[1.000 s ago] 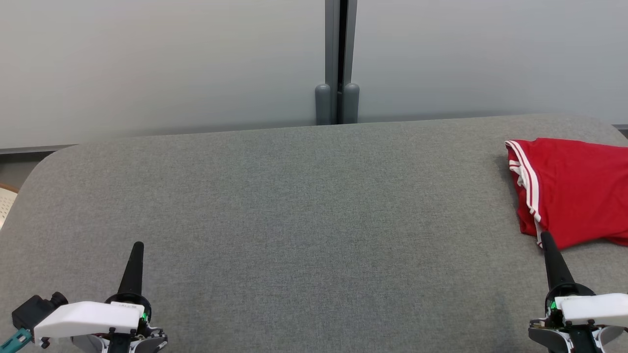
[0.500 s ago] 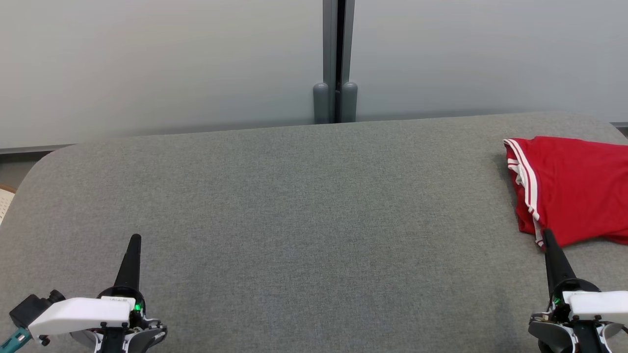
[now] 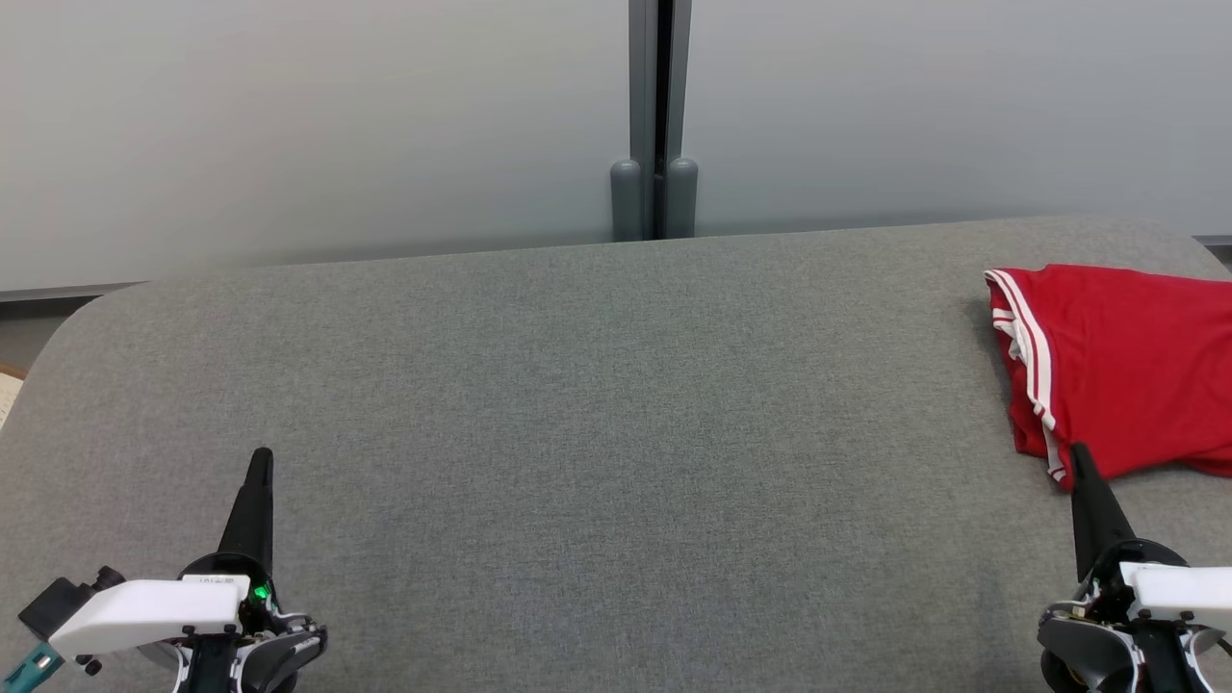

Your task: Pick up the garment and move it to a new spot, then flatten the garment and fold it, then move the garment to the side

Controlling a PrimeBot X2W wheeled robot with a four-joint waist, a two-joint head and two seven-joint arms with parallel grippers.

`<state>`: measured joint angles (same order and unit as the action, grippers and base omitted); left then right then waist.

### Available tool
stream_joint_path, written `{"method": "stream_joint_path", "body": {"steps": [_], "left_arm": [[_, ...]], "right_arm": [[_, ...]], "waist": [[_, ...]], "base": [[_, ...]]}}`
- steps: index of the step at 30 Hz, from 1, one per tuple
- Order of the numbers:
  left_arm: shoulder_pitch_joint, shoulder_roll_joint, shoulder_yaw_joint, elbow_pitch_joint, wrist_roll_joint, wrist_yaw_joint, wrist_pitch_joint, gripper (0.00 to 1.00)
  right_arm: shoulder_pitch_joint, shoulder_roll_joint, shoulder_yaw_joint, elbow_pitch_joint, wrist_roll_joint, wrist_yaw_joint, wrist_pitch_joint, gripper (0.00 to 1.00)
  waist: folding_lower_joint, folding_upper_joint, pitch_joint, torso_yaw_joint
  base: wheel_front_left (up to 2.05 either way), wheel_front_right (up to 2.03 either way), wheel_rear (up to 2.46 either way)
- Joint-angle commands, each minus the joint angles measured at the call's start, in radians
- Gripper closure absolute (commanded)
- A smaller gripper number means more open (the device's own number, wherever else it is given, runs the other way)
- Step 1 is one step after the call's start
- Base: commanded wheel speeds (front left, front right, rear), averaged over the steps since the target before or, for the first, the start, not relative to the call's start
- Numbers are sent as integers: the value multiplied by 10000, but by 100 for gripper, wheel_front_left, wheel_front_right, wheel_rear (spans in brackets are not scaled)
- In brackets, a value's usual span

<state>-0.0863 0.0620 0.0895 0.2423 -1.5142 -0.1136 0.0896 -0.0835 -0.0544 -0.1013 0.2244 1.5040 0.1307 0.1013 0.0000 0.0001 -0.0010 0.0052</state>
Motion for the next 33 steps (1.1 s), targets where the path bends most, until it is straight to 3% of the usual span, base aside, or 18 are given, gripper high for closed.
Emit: {"method": "stream_joint_path", "body": {"steps": [1, 16, 33], "left_arm": [[-197, 35, 81, -4, -174, -73, 48, 100], [-299, -130, 303, 45, -1030, -206, 286, 100], [-271, -124, 290, 41, -993, -206, 281, 100]], "right_arm": [[-164, -18, -36, 31, 163, 2, 51, 100], [-314, 15, -114, 233, 1178, 0, 133, 100], [-311, 20, -122, 227, 1120, 0, 131, 100]], "waist": [[0, -1, 2, -2], [0, -1, 41, -52], [0, -1, 41, -52]], "base": [[0, 0, 0], [0, 0, 0], [0, 0, 0]]}}
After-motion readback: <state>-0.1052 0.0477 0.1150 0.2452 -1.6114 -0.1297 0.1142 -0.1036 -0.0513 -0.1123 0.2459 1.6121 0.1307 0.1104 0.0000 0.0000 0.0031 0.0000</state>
